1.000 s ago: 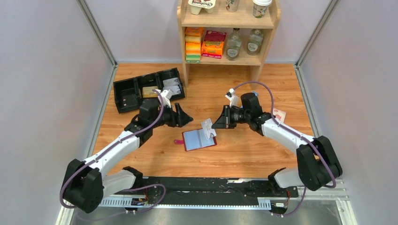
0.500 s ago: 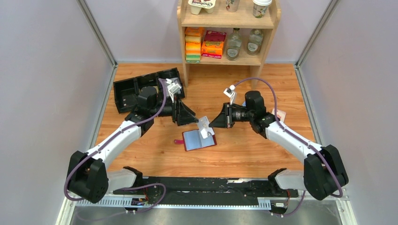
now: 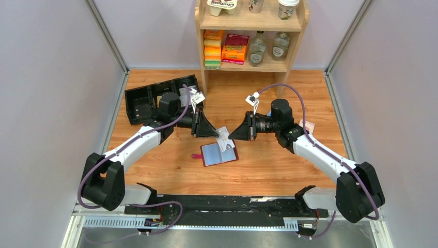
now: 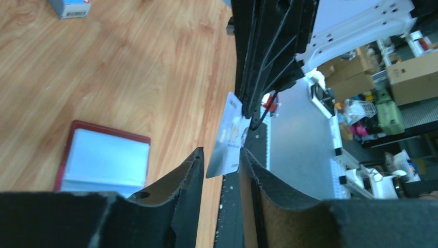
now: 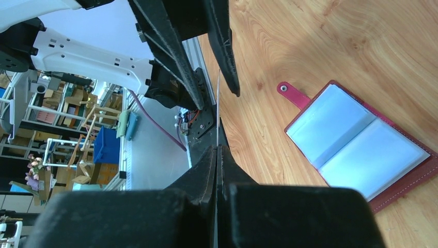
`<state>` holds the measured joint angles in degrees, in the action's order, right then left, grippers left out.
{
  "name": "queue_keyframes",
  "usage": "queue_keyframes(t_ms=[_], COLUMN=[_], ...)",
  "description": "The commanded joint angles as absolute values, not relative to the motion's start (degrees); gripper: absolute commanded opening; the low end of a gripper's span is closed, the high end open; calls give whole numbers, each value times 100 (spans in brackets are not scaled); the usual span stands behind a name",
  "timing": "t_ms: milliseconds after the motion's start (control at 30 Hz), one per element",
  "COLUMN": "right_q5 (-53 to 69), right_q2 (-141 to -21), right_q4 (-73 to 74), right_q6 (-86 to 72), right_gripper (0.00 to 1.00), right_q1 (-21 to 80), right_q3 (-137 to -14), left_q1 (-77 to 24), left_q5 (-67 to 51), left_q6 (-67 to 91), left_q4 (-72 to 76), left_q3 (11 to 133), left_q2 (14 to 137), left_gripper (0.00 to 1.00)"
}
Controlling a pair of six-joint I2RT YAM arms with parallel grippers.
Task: Take the credit cards out of the card holder
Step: Place the credit card in the storage box.
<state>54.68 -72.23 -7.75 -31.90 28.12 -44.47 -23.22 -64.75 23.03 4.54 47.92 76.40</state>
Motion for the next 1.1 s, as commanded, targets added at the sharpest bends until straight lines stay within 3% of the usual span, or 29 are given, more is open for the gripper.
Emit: queue_keyframes(t_ms=[0,33,133,233,300,400,467,600,700,800,1067], right_q5=[5634,5651,5660,5485,5248,4748,4266,3403,2692,2216,1206], right_q2=[-7189,-7207,-7242,-7251,-7233,-7146,-7041,-6803,-6636,-6548,-5899], right_q4=[-1116,-1134,-1151,-1020,-722,-248,199,781,1115,1344,1425], right_q6=[-3252,-3252,-3252,-3208,-3059,-2822,-2629,-2339,-2294,-2285,-2716], right_gripper=[0,0,0,1,9,40,51,84,100,100,100], right_q1=[2856,2856,2857,2856,2856,2848,2848,2839,2839,2839,2830], right_q3=[-4711,-4711,-4720,-4746,-4816,-4878,-4904,-4939,-4913,-4939,-4826], left_q1=[-2320,-2320,-2320,-2320,-2312,-2259,-2154,-1925,-1793,-1688,-1407], left_q5=[-6934,-6969,-7040,-6997,-6813,-6243,-5656,-4242,-3079,-1710,130], left_q6=[2267,2294,2521,2575,2392,2276,2346,2496,2732,3110,3901], left_q4=[756,782,1071,1134,933,651,563,282,-217,-456,-177], left_q3=[5027,5010,4957,4878,4860,4852,4799,4816,4974,5123,5554], left_q2=[7602,7629,7638,7585,7541,7497,7462,7506,7576,7655,8015], left_gripper=[28,24,0,0,0,0,0,0,0,0,0])
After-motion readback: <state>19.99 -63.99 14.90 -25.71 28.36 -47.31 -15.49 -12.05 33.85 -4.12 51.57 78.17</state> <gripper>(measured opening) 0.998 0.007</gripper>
